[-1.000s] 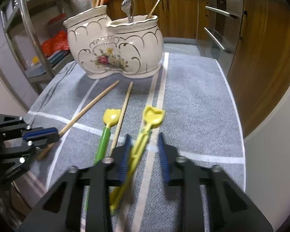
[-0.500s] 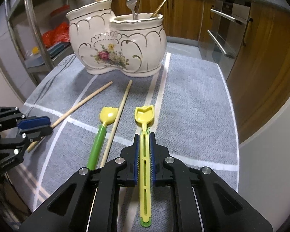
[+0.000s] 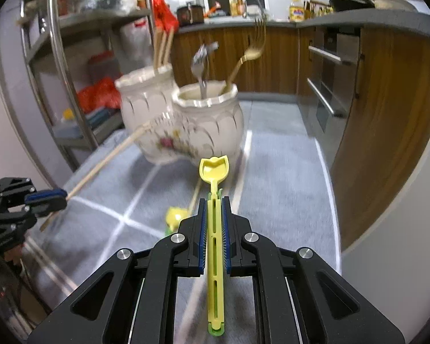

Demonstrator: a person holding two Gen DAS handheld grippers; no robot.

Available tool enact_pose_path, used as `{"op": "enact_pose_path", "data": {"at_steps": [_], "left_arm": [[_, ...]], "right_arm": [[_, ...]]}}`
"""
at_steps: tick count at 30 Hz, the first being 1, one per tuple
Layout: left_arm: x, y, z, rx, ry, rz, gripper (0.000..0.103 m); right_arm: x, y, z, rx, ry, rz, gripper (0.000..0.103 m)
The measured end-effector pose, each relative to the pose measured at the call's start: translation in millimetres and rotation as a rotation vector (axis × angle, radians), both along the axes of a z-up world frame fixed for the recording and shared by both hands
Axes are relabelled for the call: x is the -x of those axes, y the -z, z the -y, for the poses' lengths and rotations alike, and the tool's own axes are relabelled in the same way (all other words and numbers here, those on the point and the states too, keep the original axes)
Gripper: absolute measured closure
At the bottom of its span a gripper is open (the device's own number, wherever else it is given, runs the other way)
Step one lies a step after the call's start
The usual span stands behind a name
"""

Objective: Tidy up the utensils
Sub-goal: 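Carry the chopstick above the larger pot while the right tool carries the yellow spatula to the smaller pot, then release the chopstick into the larger pot while the right tool drops the yellow spatula into the smaller pot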

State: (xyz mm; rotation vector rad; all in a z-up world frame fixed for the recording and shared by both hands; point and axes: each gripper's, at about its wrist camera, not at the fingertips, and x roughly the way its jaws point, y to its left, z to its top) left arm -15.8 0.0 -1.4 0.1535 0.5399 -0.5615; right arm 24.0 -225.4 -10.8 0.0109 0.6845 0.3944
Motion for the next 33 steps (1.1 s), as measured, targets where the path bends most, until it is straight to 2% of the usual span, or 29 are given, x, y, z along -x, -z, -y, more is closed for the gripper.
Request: {"op": "enact_pose_path", "data": {"at_steps": [5, 9, 15, 20, 22, 26, 33], "left_arm": [[-15, -39, -15, 0.143, -0.049, 0.135, 0.098], [-45, -64, -16, 0.203, -0.087, 0.193, 0.098], [-107, -82, -21, 0.362, -0.139, 0.191, 0.098], [-160, -75, -18, 0.471, -0.177, 0.138, 0.098], [-173, -70, -17, 0.488, -0.19, 0.124, 0.098], [-188, -53, -15, 0.528, -0.214, 0.089, 0.098], [-193, -32, -10, 0.468, -0.279, 0.106, 0.098]], "right_arm": [[-10, -29, -4, -0.036, -0.005, 0.102, 0.093], [-31, -50, -5, -0.068, -0.003, 0.168, 0.093], [-68, -66, 1, -0.181, 0.014, 0.222, 0.093], [-103, -67, 7, -0.344, 0.02, 0.224, 0.093], [-117, -62, 7, -0.391, 0.025, 0.208, 0.093], [-130, -54, 4, -0.419, 0.038, 0.204, 0.093], [-141, -41, -10, -0.401, 0.06, 0.248, 0.093]]}}
